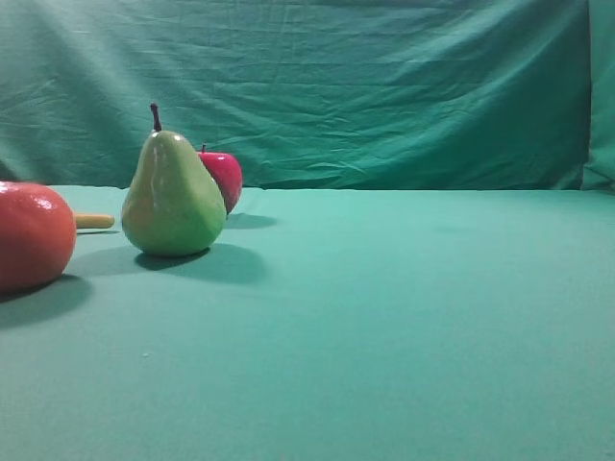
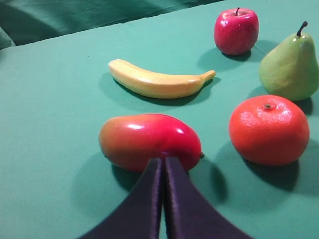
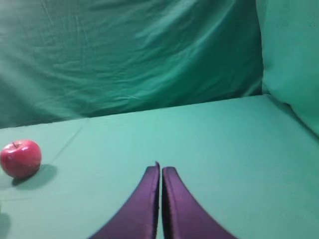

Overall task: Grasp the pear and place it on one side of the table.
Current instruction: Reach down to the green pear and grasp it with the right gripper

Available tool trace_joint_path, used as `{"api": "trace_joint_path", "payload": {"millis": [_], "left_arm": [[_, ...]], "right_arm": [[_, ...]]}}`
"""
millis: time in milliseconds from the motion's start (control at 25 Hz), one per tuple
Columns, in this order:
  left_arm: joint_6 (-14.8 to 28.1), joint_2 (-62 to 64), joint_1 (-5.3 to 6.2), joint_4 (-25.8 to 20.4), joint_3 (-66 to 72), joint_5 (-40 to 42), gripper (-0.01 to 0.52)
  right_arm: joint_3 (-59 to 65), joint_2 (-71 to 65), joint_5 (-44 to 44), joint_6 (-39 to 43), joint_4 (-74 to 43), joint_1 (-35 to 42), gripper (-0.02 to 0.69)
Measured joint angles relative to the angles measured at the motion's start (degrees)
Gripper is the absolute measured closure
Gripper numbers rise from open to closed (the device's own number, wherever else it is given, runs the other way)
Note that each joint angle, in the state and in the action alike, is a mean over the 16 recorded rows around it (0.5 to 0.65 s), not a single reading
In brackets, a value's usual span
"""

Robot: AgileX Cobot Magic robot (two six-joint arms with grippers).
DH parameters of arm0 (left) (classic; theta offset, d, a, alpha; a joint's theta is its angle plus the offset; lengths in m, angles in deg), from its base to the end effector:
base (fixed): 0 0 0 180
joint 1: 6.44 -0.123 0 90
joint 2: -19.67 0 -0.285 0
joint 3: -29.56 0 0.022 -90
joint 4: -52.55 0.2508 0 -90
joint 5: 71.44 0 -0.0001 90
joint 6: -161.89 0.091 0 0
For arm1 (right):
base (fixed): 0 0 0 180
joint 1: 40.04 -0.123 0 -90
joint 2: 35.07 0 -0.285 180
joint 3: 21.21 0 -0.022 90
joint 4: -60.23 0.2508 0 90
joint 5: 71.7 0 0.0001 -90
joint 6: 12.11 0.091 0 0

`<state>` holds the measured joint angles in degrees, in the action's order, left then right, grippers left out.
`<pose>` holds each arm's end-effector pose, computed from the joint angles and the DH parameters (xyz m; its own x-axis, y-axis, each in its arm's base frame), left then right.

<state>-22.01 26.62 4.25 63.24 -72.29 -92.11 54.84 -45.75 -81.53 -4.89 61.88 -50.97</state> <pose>0.0528 -0.0039 0.1766 -0.2470 0.1548 -0.9566 0.1503 0.9813 0.1200 0.0583 0.0117 0.2016 -0.1407 0.1295 -0.9816 -0.1749 0.9726 0.1533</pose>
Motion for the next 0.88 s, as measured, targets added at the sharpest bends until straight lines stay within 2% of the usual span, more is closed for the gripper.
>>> {"api": "trace_joint_path", "payload": {"millis": [400, 880], "left_arm": [[0.00, 0.00, 0.00, 0.00, 0.00, 0.00, 0.514], [0.00, 0.00, 0.00, 0.00, 0.00, 0.00, 0.514]], "right_arm": [[-10.75, -22.06, 0.56, -2.72, 1.93, -8.59, 0.665], [-30.87, -58.56, -0.60, -14.07, 2.00, -22.54, 0.661]]}}
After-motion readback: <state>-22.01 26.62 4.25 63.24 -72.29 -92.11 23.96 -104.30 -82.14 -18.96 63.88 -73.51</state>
